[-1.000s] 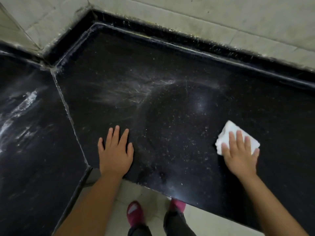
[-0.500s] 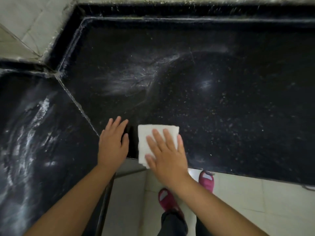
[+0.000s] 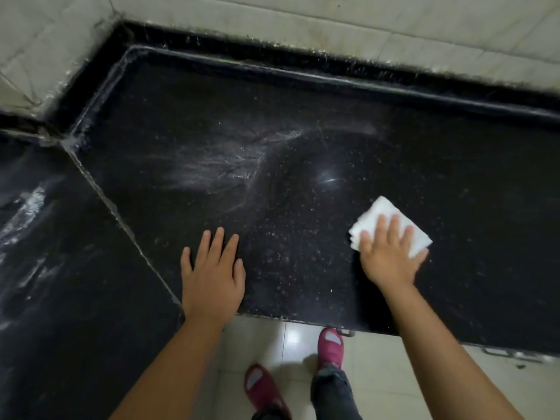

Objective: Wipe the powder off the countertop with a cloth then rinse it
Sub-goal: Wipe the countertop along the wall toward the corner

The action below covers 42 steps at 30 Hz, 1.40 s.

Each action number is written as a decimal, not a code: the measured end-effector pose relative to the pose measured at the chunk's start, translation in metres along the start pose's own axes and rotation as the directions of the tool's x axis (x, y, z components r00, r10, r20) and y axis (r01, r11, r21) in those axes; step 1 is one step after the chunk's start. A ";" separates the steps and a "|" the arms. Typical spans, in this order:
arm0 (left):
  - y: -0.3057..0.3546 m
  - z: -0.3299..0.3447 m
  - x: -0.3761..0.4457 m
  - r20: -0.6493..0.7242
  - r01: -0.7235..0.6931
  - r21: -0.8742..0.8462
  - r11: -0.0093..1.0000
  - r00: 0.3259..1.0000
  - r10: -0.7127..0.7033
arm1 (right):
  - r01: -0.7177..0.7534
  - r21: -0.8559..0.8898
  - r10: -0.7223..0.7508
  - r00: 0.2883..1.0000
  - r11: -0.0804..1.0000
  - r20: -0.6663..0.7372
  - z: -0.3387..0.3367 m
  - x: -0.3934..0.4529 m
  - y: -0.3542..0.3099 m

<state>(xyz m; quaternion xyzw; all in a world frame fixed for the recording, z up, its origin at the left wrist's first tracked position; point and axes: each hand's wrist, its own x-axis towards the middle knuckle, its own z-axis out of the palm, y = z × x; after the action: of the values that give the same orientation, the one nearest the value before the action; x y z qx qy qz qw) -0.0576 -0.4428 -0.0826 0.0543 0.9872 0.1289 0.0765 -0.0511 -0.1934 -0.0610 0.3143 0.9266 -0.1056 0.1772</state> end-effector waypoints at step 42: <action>0.010 -0.009 -0.005 0.045 0.033 0.086 0.996 0.998 -0.037 | 0.358 -0.236 -0.345 0.934 0.903 0.096 0.023 -0.061 0.069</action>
<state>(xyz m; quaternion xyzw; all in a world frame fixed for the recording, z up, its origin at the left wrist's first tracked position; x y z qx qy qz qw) -0.0538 -0.4360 -0.0704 0.0434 0.9906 0.0843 0.0992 0.0427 -0.1800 -0.0632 0.1146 0.9689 -0.0264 0.2175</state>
